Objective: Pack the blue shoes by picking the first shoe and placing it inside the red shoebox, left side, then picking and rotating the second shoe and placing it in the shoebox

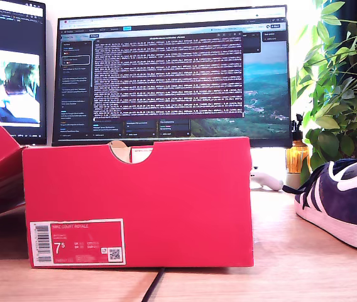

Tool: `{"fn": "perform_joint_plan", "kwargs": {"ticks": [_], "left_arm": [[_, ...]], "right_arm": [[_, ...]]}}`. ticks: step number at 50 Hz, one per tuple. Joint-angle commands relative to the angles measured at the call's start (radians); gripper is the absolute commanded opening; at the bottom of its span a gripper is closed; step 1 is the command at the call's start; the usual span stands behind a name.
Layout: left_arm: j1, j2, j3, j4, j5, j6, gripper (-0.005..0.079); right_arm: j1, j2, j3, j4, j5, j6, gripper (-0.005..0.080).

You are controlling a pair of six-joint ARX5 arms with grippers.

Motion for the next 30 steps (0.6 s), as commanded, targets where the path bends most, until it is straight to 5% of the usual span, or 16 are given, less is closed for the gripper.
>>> {"fn": "perform_joint_plan", "kwargs": {"ticks": [1,7,18,30], "left_arm": [[-0.002,-0.009,-0.036,0.006,0.001,-0.004,-0.0011],[-0.002,-0.009,-0.036,0.006,0.001,-0.004,-0.0011],[-0.002,-0.009,-0.036,0.006,0.001,-0.004,-0.0011],[-0.002,-0.009,-0.036,0.006,0.001,-0.004,-0.0011]], "right_arm": [[0.005,0.014,0.082,-0.009,-0.001,0.01,-0.0013],[0.005,0.108,0.23,-0.184,-0.032,-0.045,-0.0013],[0.005,0.437,0.496,-0.639,-0.129,-0.402,-0.0013],[0.006,0.781,0.712,-0.983,-0.101,-0.764,-0.0013]]}}
